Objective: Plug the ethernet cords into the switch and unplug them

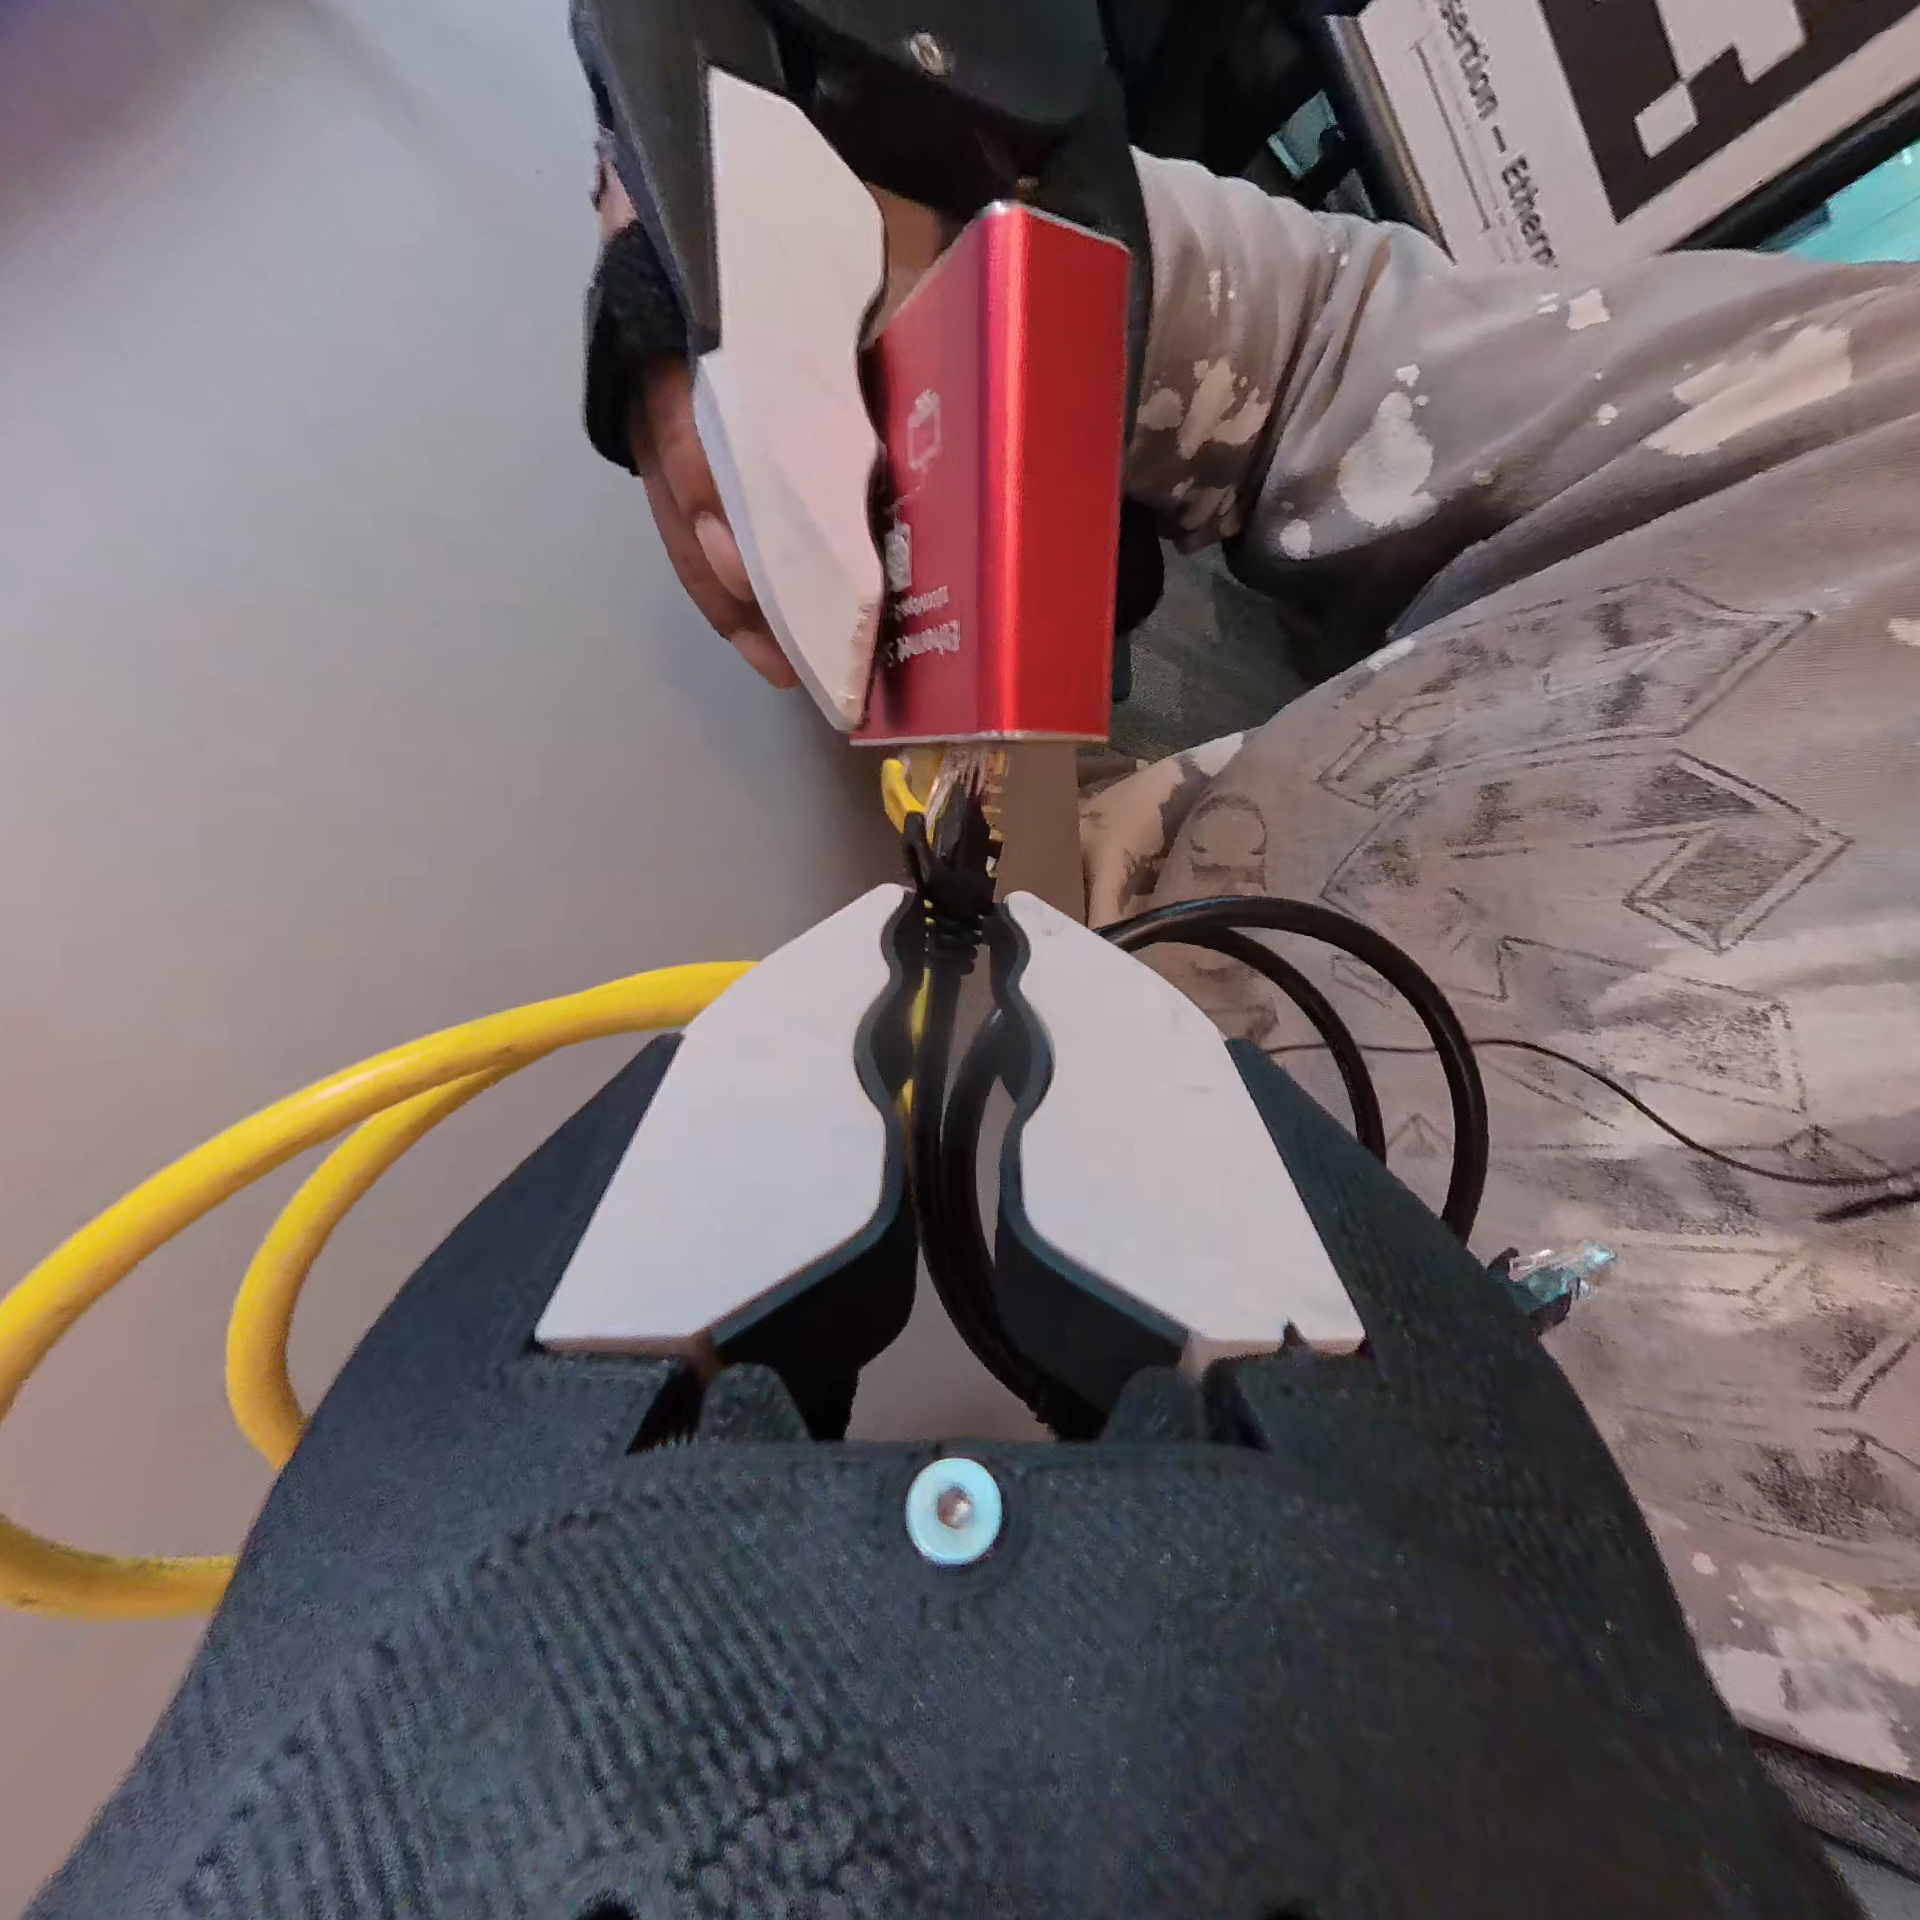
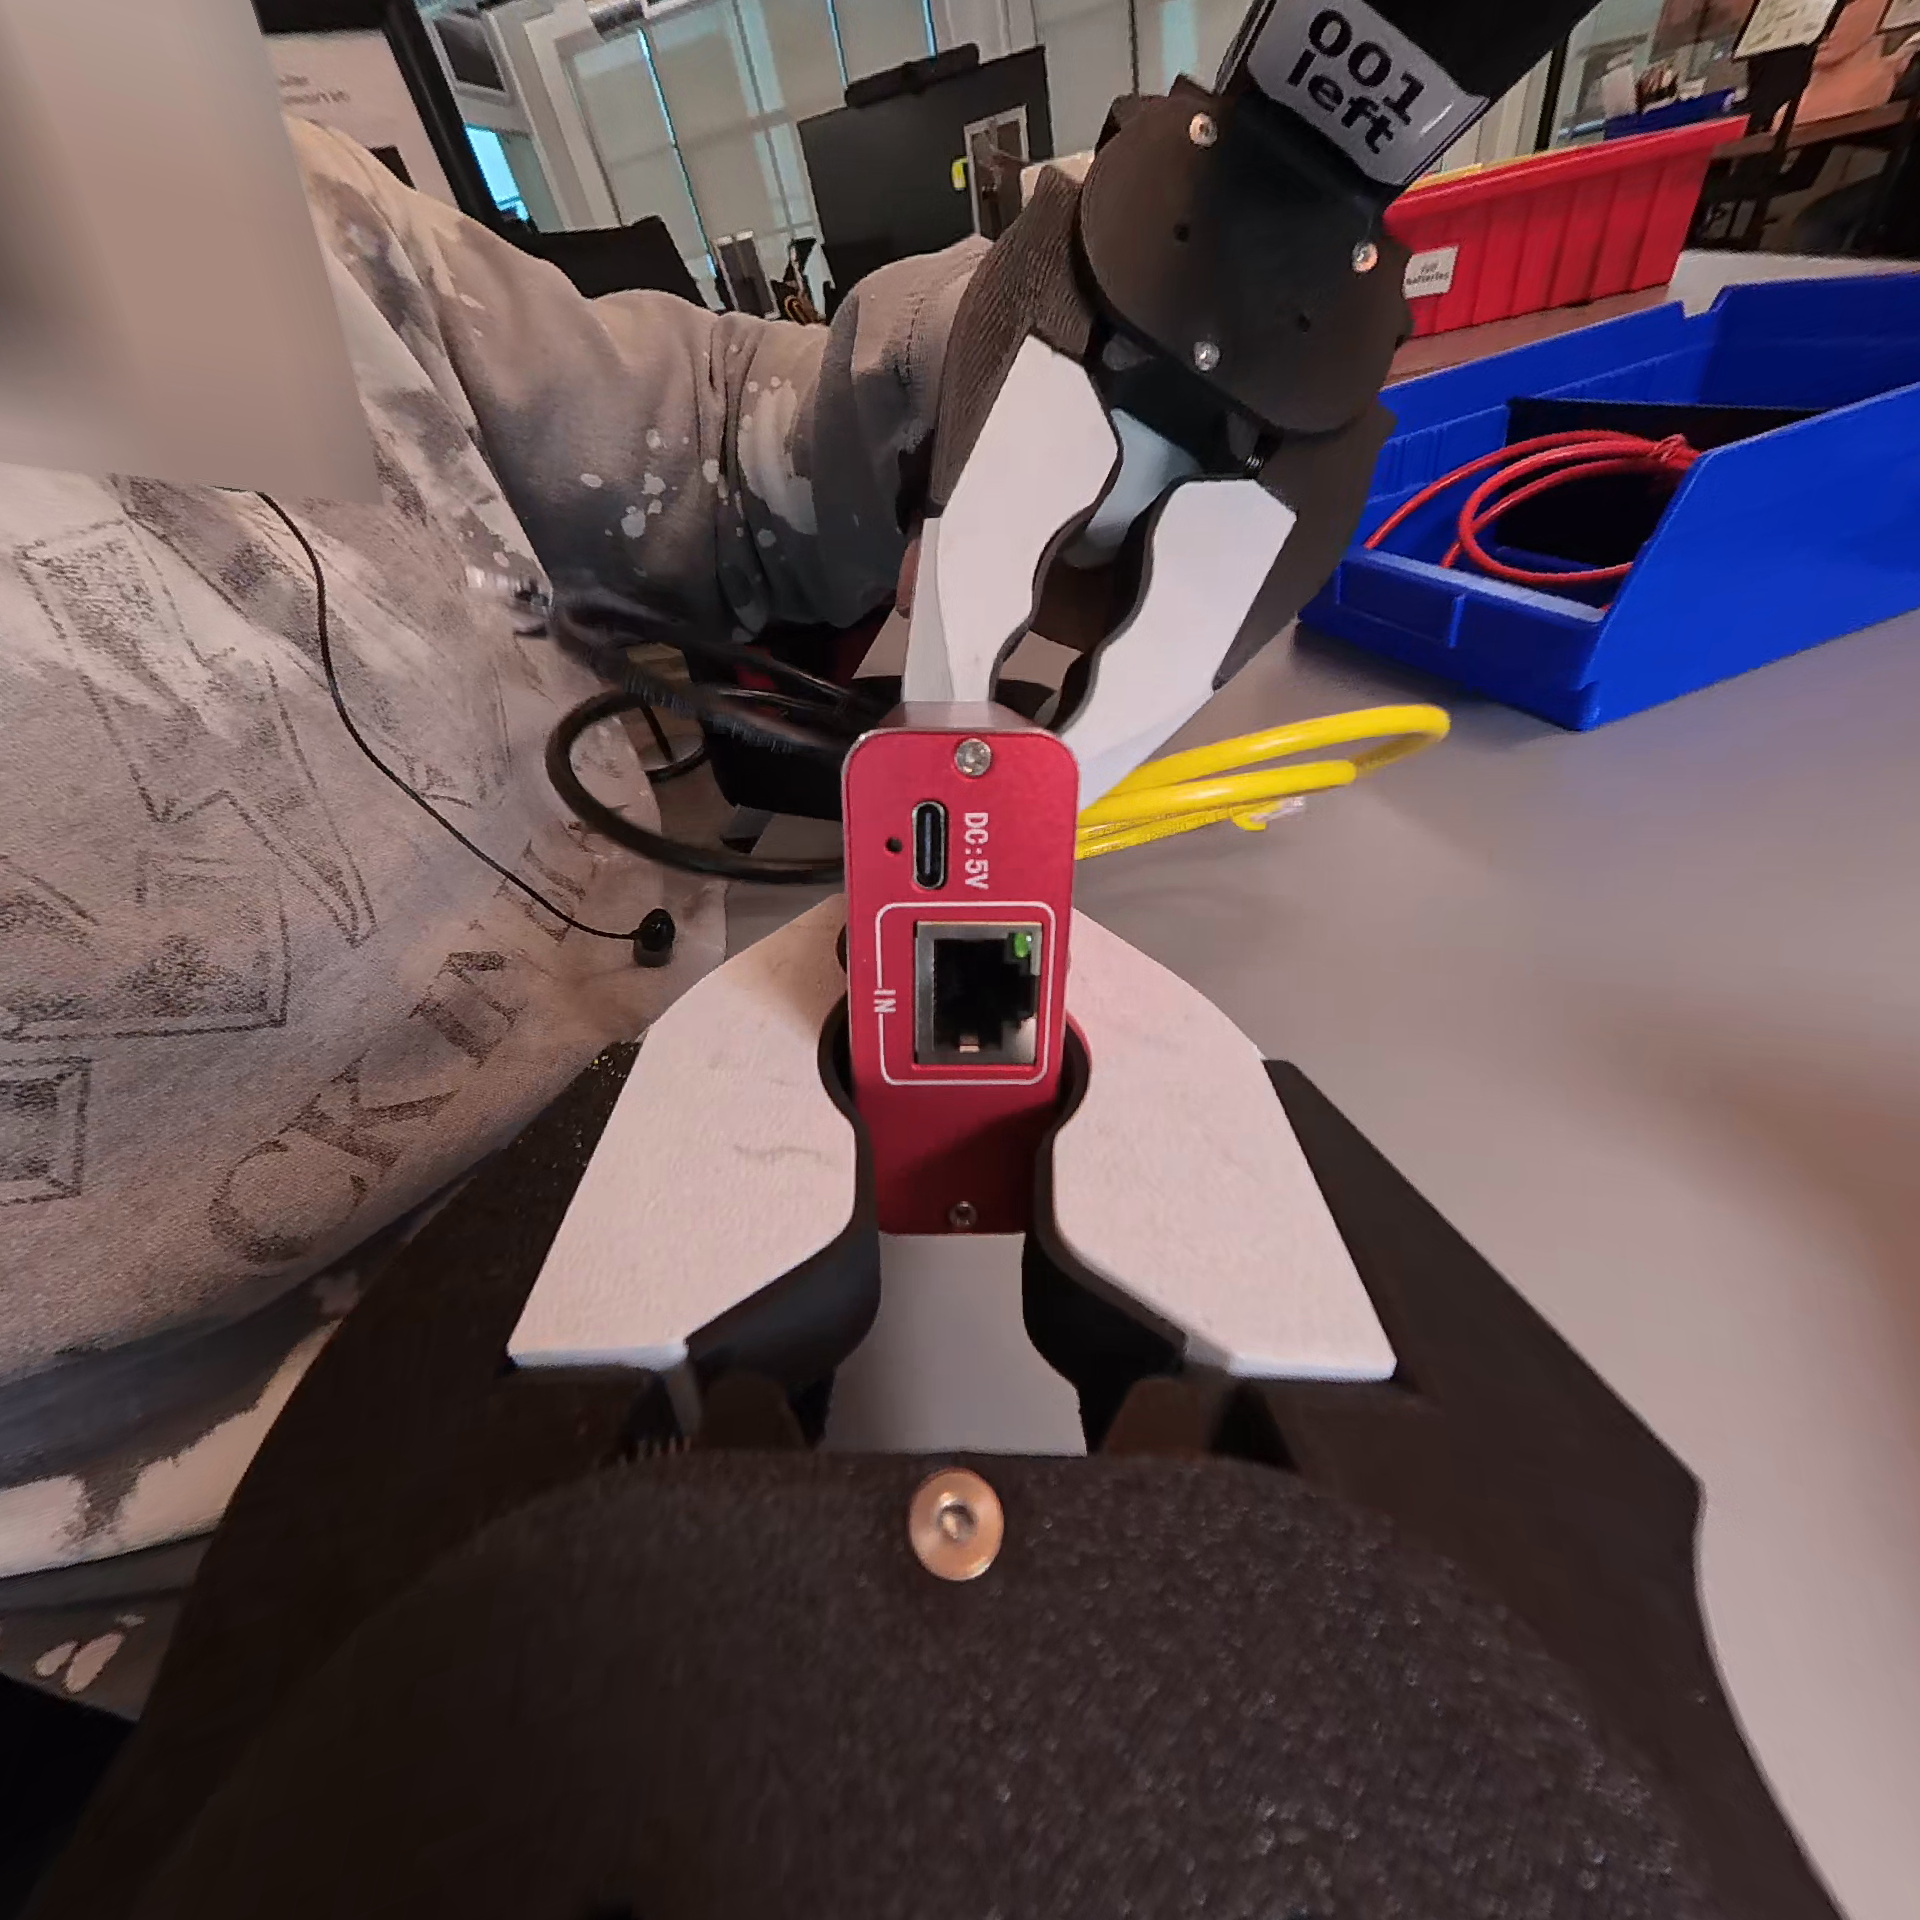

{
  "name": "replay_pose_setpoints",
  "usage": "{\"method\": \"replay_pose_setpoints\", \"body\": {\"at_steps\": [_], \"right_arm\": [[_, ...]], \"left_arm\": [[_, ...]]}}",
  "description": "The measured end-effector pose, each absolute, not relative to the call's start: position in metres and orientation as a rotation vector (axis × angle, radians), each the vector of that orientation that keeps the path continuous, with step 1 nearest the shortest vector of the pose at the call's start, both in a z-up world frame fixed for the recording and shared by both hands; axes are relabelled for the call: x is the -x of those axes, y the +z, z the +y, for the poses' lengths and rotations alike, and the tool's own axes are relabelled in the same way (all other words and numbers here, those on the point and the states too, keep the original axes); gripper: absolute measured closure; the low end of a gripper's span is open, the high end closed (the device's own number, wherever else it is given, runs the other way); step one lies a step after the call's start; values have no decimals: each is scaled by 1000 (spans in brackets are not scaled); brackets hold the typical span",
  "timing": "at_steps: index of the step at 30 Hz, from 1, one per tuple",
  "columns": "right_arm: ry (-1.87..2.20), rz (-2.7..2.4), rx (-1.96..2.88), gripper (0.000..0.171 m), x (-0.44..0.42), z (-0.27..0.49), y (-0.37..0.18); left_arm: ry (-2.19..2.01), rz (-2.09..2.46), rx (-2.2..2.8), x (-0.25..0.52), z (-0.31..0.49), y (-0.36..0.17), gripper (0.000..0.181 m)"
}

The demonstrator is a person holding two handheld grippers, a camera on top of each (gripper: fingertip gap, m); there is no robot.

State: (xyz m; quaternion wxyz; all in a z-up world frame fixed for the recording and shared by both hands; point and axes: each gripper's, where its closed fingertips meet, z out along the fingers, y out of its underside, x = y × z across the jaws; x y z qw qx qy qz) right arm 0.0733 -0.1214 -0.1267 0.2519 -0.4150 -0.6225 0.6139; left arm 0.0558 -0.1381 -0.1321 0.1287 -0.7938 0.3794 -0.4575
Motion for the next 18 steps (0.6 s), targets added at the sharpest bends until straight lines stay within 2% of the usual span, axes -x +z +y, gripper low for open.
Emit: {"method": "replay_pose_setpoints", "body": {"at_steps": [10, 18], "right_arm": [[1438, -1849, 1254, 143, -74, -122, -139], [1439, -1949, 1300, 143, -81, -129, -149]], "left_arm": [[-1283, 1160, 2340, -63, -139, -144, 169], [-1312, 1211, 2278, -67, -143, -143, 170]]}}
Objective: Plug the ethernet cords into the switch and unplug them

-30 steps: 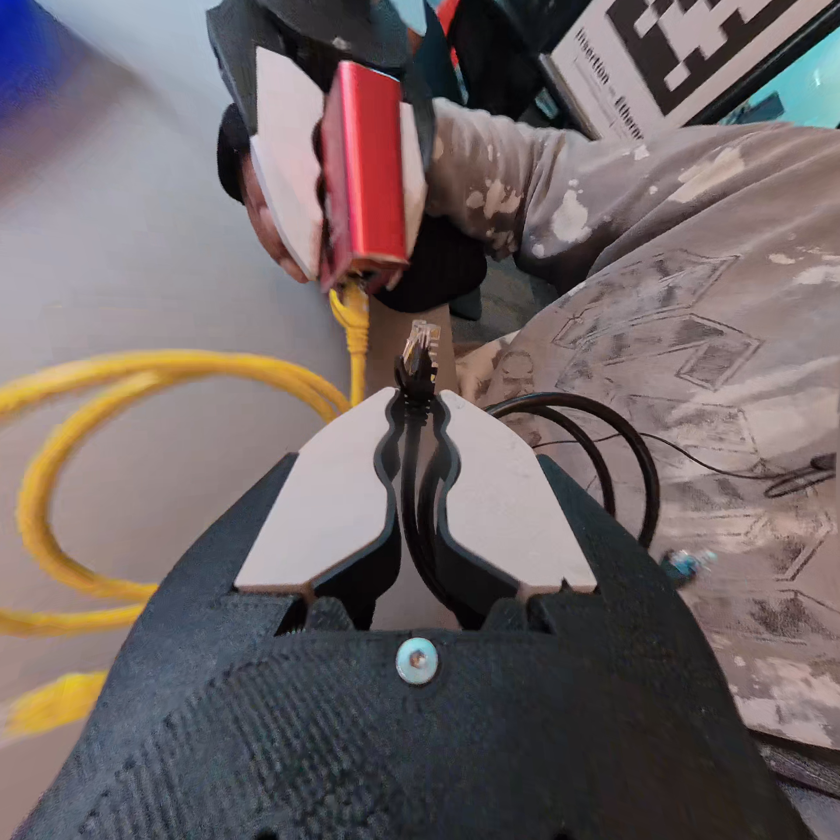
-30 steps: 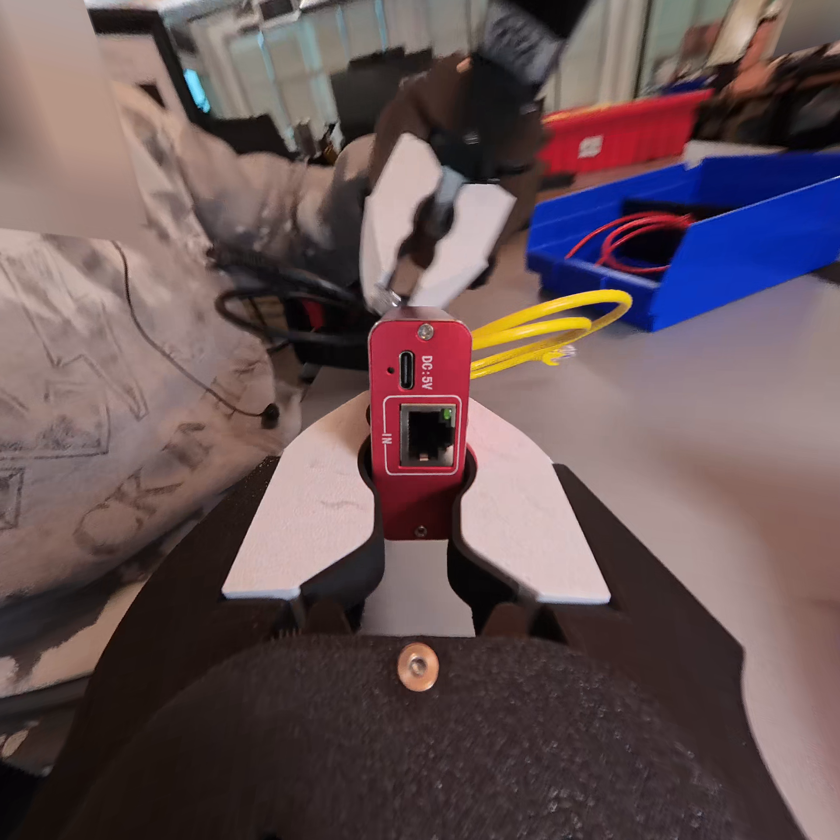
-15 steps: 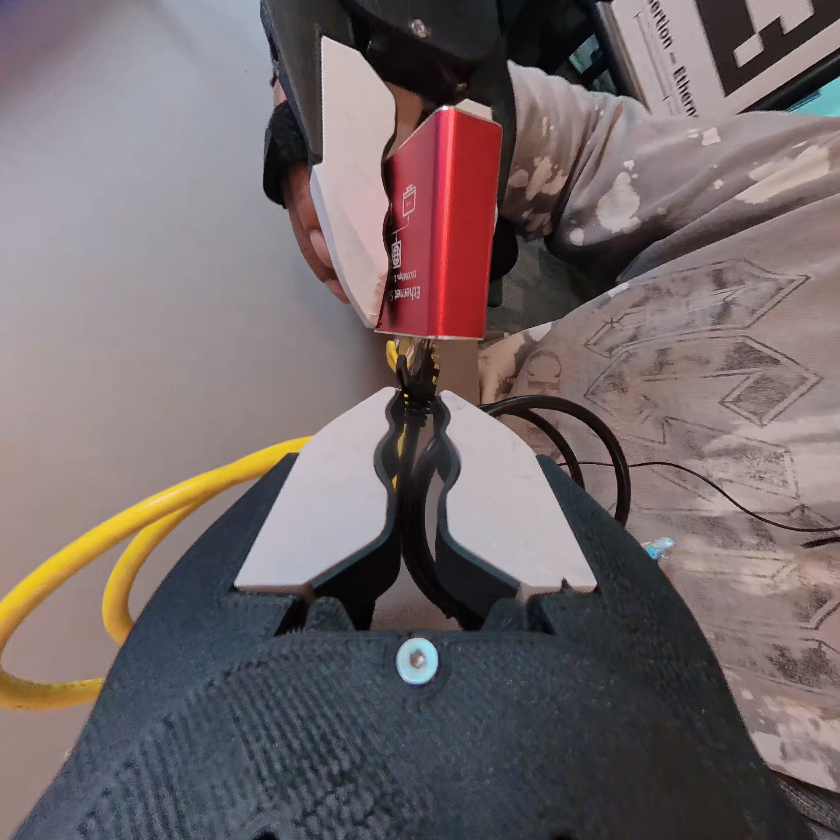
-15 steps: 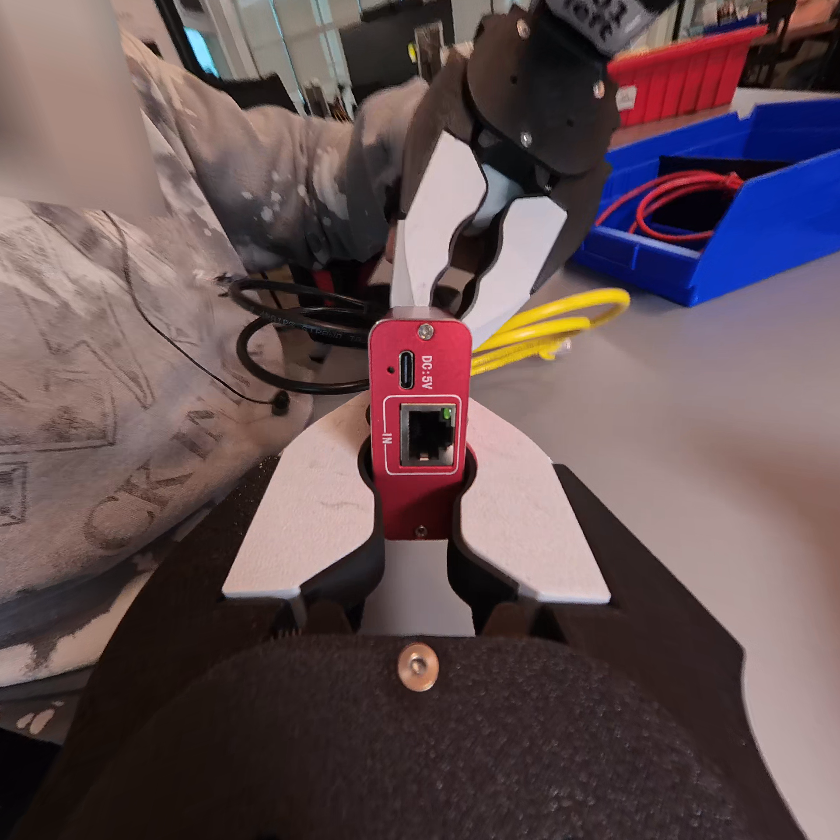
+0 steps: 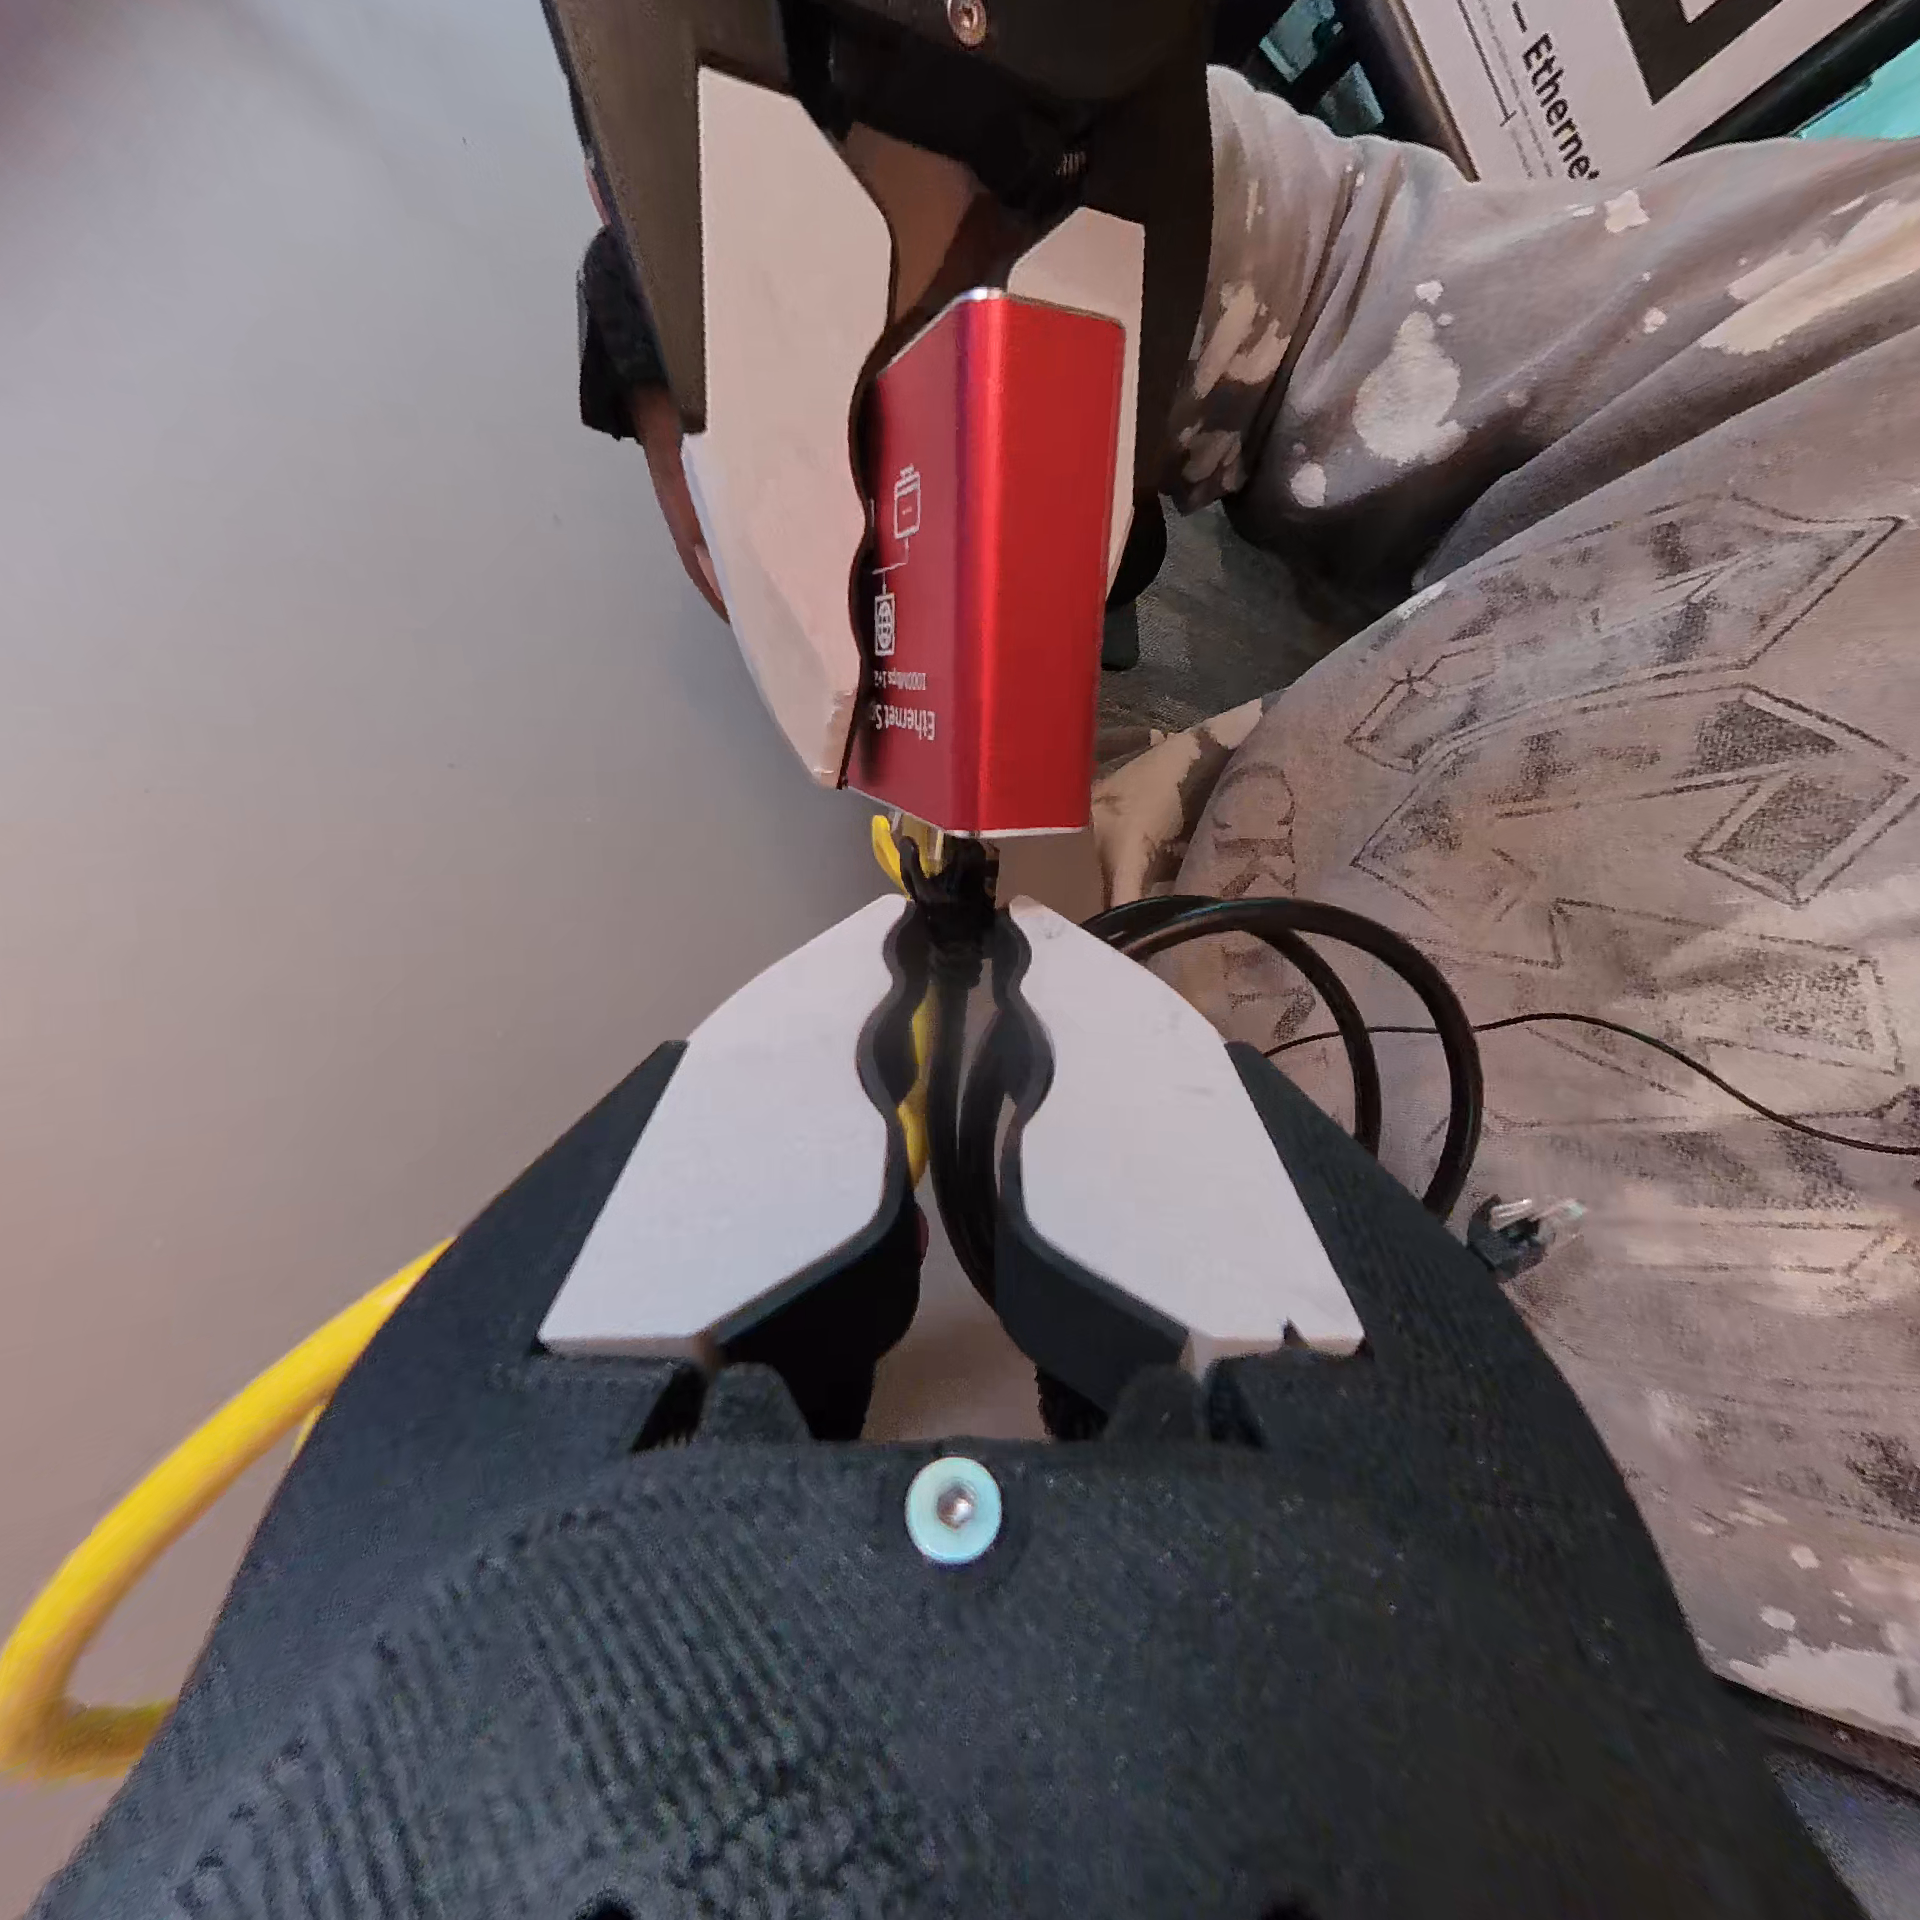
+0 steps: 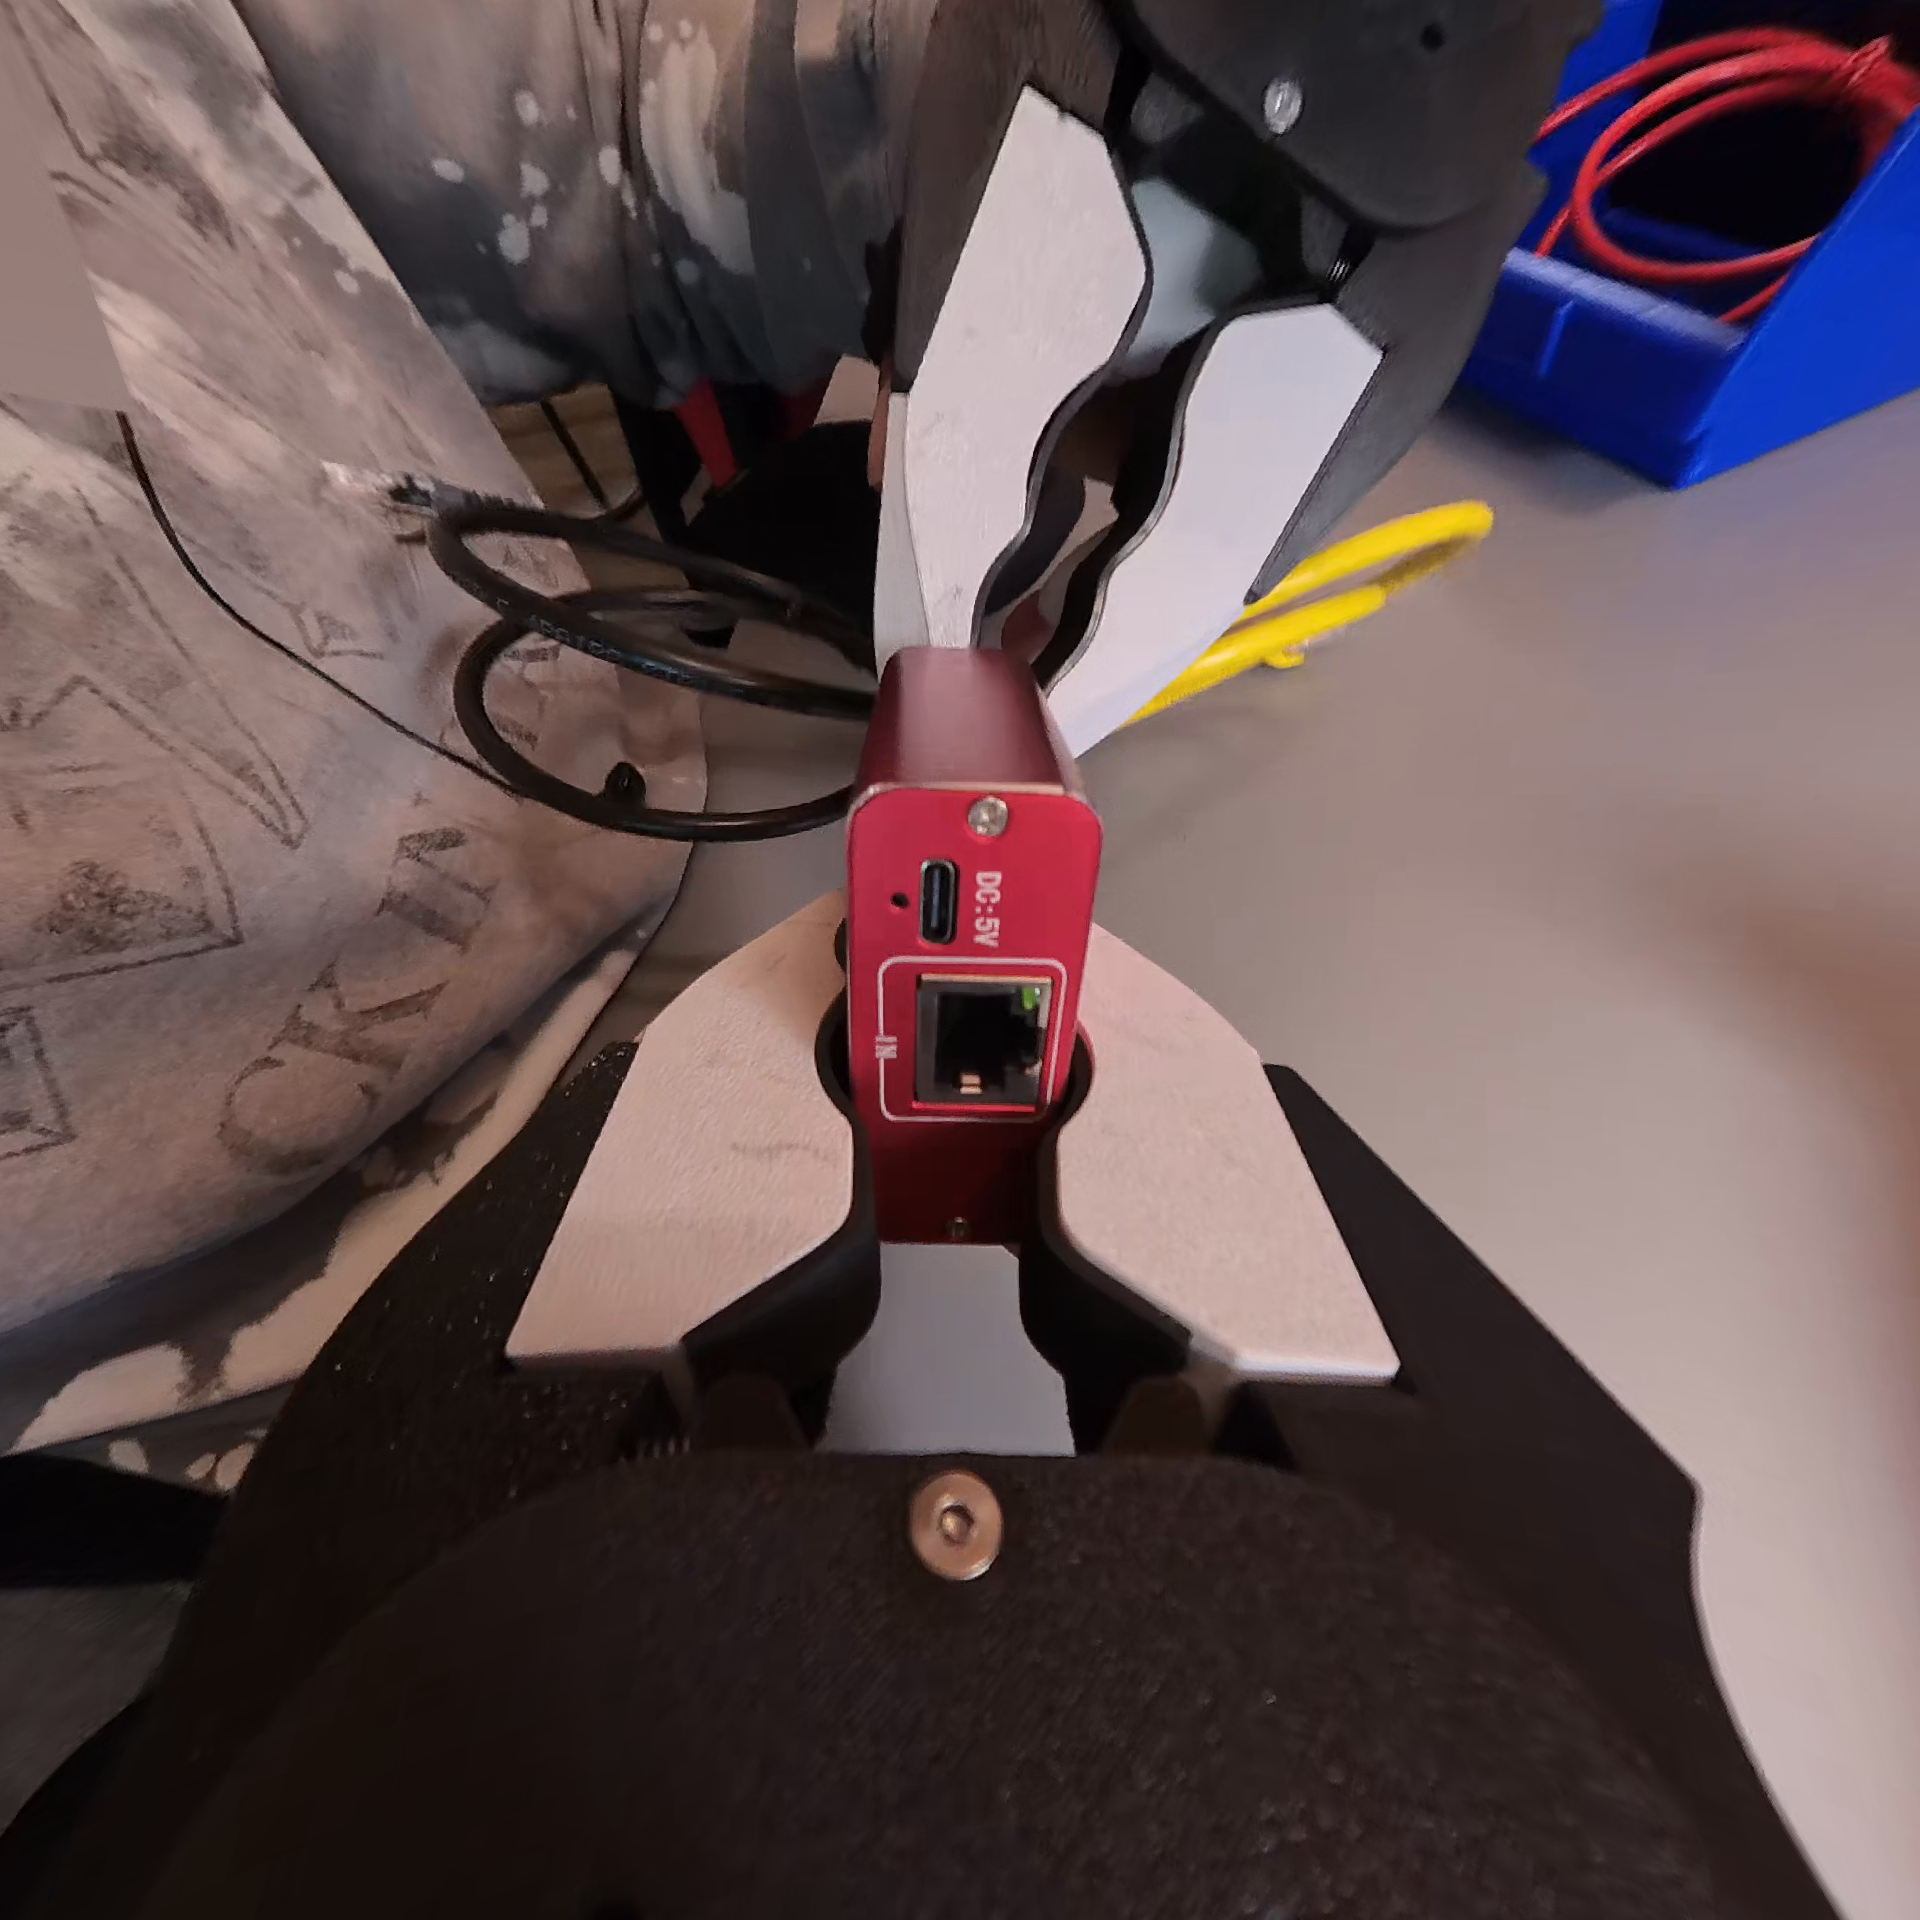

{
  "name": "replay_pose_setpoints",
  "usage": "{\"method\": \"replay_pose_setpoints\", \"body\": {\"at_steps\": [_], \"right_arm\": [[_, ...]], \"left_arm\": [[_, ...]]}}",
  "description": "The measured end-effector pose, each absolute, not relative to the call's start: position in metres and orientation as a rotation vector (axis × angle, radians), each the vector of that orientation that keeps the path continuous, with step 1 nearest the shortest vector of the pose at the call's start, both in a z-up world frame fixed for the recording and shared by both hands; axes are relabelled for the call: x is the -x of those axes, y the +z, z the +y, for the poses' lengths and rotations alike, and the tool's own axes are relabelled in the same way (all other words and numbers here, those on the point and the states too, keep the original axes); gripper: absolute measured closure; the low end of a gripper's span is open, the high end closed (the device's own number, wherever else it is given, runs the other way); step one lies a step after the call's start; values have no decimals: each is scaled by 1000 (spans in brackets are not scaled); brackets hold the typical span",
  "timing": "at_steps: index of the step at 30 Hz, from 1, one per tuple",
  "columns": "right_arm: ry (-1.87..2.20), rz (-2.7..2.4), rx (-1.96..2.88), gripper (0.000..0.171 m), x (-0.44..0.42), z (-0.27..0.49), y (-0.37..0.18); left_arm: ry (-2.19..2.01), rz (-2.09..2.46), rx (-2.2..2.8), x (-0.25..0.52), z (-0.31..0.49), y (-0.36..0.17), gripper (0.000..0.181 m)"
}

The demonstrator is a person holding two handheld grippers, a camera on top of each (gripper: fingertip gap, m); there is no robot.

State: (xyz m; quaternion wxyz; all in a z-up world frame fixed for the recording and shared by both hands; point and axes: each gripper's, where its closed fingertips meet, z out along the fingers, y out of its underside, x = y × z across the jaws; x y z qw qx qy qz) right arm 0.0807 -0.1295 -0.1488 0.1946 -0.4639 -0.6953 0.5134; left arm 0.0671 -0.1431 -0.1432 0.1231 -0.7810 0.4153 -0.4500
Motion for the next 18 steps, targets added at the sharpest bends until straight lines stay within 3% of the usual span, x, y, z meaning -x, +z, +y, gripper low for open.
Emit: {"method": "replay_pose_setpoints", "body": {"at_steps": [11, 18], "right_arm": [[1393, -1983, 1299, 143, -76, -132, -158], [1377, -1771, 1258, 143, -66, -114, -135]], "left_arm": [[-1273, 1277, 2252, -64, -146, -154, 169], [-1151, 1143, 2052, -54, -124, -130, 169]]}}
